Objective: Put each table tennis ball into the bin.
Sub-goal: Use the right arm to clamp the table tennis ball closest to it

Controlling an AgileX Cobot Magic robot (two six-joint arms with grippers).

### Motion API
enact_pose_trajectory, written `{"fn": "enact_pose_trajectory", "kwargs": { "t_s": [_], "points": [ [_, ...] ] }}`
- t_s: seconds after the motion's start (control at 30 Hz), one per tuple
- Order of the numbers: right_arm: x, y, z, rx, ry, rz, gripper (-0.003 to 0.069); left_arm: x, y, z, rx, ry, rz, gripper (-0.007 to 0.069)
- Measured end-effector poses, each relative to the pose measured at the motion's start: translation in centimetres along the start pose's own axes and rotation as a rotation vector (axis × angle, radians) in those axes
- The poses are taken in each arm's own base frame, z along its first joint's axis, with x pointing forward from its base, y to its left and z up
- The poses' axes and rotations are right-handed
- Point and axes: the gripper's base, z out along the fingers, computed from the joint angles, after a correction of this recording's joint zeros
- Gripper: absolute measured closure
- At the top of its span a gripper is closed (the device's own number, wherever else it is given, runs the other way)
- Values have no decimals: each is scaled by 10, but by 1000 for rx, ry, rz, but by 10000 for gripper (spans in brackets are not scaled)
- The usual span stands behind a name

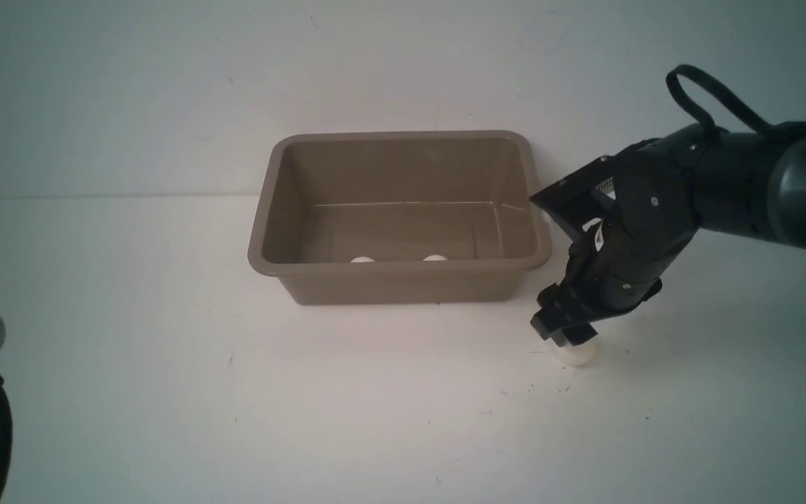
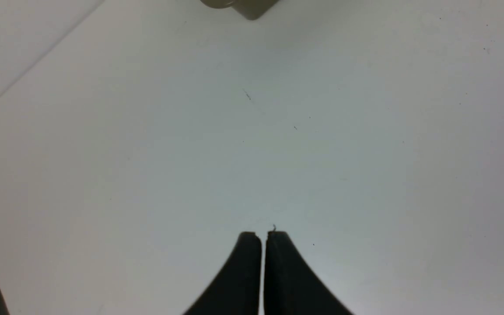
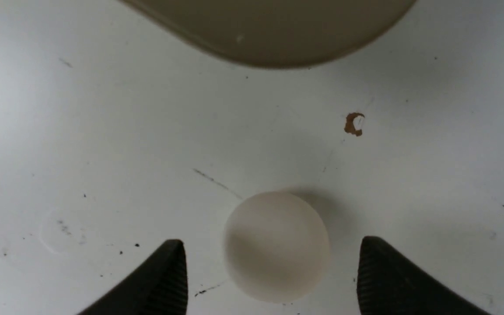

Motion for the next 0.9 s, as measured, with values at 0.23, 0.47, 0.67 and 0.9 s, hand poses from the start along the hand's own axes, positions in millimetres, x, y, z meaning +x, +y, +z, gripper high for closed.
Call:
{"fn": "enact_pose_trajectory", "kwargs": {
  "t_s": [0.23, 0.47, 0.67, 0.9],
  "points": [
    [3, 3, 22, -15, 40, -2, 190, 0, 0, 0, 0, 0, 0, 629],
    [3, 3, 30, -17, 41, -2, 274, 0, 0, 0, 0, 0, 0, 629],
    [2, 3, 31, -17, 35, -2, 295, 0, 0, 0, 0, 0, 0, 629],
    [3, 3, 30, -18, 46, -3, 295, 0, 0, 0, 0, 0, 0, 629]
  ]
}}
